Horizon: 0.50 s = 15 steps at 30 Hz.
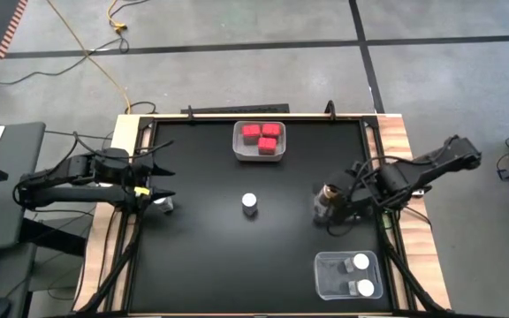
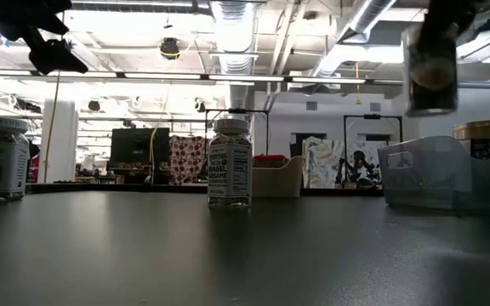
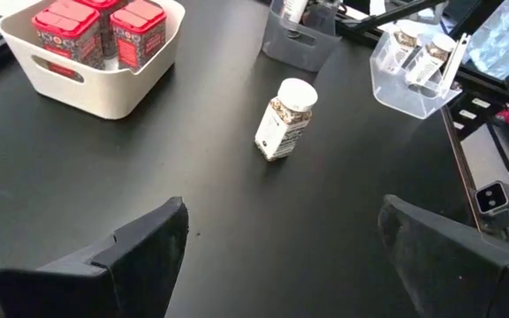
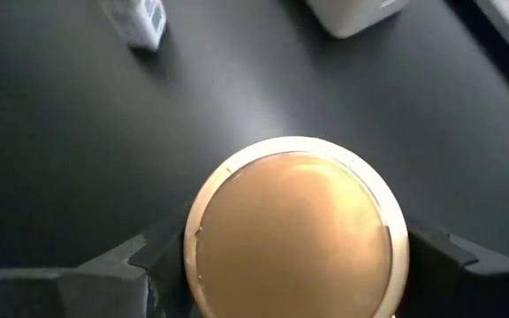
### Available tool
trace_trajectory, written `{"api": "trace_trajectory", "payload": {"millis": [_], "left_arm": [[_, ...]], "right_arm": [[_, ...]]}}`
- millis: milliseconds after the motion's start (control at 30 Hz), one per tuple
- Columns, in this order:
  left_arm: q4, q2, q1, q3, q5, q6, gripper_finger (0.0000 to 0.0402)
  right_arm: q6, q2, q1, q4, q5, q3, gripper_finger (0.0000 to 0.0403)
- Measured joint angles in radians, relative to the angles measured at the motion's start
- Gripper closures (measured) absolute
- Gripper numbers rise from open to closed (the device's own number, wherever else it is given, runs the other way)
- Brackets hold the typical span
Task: Sort spices by type
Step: Put the golden seasoning bottle into the black bin
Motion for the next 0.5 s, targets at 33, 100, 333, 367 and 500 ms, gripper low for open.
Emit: {"api": "trace_trajectory", "payload": {"millis": [33,100,333,367,500], "left_arm": [[0.000,0.000,0.000,0.000,0.000,0.007,0.0046],[0.000,0.000,0.000,0.000,0.000,0.024,0.0046],[0.003,0.000,0.000,0.000,0.000,0.034,0.0046],[0.003,0.000,0.000,0.000,0.000,0.034,0.0046],[0.003,0.000,0.000,0.000,0.000,0.047,0.0046]], "right_arm": [[-0.002,-0.009,0.004,0.009,-0.001,-0.021,0.0101],[0.001,-0.028,0.013,0.029,-0.002,-0.067,0.0101],[-0.005,-0.087,0.028,0.146,-0.026,-0.238,0.0101],[-0.017,-0.087,0.023,0.156,-0.028,-0.256,0.0101],[-0.075,-0.084,-0.012,0.231,-0.047,-0.317,0.0101]]}}
